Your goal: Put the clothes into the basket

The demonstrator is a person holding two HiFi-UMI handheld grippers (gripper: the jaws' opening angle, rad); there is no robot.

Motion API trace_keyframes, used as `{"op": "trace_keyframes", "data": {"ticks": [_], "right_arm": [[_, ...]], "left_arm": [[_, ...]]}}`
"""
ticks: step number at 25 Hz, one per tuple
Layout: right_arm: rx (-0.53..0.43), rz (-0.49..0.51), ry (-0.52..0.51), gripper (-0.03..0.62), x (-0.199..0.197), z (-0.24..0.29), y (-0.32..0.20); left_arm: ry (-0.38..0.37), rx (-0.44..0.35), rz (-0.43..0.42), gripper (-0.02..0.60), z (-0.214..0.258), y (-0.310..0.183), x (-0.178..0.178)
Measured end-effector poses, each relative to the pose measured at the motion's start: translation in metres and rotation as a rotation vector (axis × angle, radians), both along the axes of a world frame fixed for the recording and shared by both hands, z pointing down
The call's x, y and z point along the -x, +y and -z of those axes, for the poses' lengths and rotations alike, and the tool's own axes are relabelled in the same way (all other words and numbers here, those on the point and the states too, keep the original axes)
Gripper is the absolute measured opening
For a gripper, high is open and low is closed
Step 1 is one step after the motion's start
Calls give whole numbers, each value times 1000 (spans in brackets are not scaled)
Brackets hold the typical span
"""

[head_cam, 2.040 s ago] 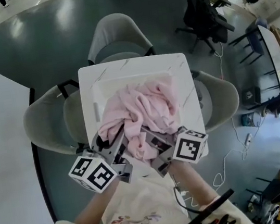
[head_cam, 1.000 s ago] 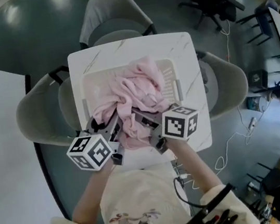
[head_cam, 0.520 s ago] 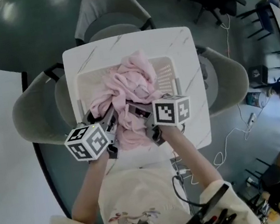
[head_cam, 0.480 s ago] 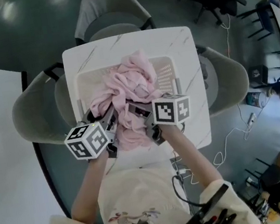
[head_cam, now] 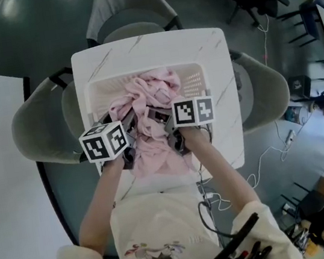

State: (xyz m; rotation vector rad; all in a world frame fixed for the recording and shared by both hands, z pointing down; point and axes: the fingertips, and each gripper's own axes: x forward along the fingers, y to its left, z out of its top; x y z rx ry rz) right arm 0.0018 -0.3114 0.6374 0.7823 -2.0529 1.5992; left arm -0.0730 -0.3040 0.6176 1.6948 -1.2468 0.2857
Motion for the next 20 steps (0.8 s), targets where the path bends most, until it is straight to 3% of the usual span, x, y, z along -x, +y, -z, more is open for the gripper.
{"op": "trace_keyframes", "data": {"ticks": [11, 16, 20], "right_arm": [[5, 17, 133, 391, -12, -38, -9], [-9, 78, 254, 391, -20, -64, -11], [-43, 147, 346, 393, -25, -83, -12]], "left_arm": [[-70, 76, -64, 285, -40, -12, -7], [-207, 94, -169, 267, -65, -15, -14], [-263, 131, -218, 252, -86, -12, -19]]}}
